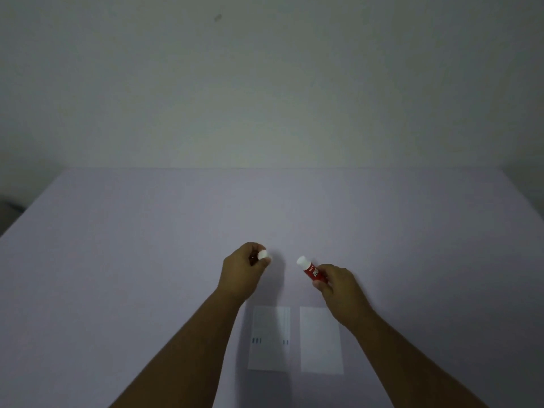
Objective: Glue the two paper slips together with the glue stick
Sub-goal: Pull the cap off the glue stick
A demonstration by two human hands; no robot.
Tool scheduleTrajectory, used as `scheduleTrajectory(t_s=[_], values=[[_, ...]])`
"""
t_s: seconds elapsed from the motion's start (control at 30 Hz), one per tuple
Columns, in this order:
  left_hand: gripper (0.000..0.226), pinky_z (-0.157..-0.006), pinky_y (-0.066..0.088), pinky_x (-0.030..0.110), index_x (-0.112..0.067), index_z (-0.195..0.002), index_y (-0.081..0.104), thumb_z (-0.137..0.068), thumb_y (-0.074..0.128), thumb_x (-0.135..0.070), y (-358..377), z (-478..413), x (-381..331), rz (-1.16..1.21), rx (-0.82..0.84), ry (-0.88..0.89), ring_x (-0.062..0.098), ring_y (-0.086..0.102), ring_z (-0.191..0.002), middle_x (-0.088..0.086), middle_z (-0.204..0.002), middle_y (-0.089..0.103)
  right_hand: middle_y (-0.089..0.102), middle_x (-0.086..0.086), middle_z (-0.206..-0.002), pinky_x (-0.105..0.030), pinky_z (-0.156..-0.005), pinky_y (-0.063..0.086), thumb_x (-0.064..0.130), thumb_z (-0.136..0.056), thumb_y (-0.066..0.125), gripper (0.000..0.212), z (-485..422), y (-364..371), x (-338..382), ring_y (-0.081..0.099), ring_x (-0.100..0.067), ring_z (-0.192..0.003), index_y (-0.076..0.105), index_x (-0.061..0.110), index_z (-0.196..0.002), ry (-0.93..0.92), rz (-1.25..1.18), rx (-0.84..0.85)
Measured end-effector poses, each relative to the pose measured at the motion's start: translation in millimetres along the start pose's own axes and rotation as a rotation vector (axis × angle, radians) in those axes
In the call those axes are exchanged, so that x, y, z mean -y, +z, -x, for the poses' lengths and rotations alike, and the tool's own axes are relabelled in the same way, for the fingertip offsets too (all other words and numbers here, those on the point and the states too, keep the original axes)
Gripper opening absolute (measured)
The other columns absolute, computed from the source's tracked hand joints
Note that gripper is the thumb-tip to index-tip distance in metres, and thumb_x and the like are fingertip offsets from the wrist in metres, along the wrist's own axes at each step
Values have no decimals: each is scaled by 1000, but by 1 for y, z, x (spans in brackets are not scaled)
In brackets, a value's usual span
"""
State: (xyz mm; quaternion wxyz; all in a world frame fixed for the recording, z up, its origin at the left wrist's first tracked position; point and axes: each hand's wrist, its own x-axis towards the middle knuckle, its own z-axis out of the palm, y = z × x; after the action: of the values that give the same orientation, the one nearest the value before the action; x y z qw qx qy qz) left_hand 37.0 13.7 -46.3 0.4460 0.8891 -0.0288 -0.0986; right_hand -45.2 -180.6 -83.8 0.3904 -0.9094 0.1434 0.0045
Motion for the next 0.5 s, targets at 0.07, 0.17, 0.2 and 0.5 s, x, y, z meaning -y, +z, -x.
scheduleTrajectory(t_s=[0.07, 0.17, 0.2, 0.5], values=[[10, -53, 38, 3, -19, -95, 65, -84, 65, -21, 7, 0, 9, -127, 21, 45, 3, 56, -70, -7, -85, 61, 66, -5, -96, -39, -81, 50, 19, -87, 60, 20, 1, 0, 0, 58, -20, -89, 61, 13, -106, 1, -22, -16], [17, -62, 35, 9, -15, -100, 65, -83, 64, -15, 19, 1, 22, -225, 70, 77, 9, 55, -76, 2, -98, 62, 64, -3, -95, -37, -82, 50, 20, -87, 59, 19, 3, 4, 2, 58, -19, -89, 61, 14, -105, -3, -72, -16], [18, -67, 36, 14, -14, -101, 65, -83, 64, -14, 22, 2, 25, -236, 84, 80, 10, 55, -78, 3, -100, 63, 64, -2, -95, -37, -82, 49, 20, -88, 59, 18, 3, 5, 2, 58, -19, -90, 61, 15, -105, -4, -86, -14], [19, -71, 36, 22, -13, -101, 64, -83, 58, -11, 35, 5, 40, -291, 145, 128, 15, 53, -83, 7, -101, 64, 59, 2, -94, -34, -82, 48, 18, -87, 60, 23, 5, 8, 6, 58, -17, -89, 60, 12, -109, 9, -166, -42]])
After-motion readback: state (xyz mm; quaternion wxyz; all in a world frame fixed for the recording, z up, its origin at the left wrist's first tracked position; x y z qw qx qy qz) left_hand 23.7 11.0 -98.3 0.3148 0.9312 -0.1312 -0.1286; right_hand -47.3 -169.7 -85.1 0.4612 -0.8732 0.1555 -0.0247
